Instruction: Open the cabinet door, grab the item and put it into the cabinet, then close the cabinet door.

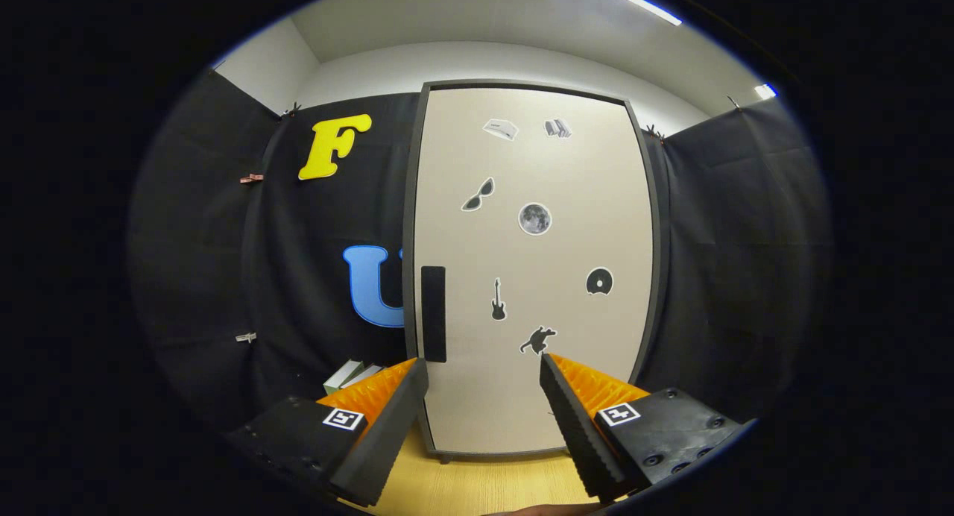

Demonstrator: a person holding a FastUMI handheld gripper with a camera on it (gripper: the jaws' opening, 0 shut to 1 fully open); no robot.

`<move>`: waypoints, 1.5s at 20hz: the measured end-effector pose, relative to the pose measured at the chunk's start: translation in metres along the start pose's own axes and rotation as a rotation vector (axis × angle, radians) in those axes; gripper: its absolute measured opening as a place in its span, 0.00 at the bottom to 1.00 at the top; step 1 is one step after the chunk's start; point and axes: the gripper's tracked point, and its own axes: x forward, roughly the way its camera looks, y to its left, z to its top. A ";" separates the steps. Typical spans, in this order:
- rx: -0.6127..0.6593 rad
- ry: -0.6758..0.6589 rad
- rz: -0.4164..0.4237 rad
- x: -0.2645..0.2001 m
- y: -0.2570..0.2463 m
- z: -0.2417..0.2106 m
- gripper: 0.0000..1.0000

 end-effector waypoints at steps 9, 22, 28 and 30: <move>0.003 0.023 0.015 0.035 0.018 -0.008 0.98; 0.044 0.024 0.025 0.110 0.047 -0.021 0.98; 0.041 0.020 0.006 0.144 0.052 -0.024 0.98; 0.034 0.025 -0.007 0.149 0.051 -0.025 0.98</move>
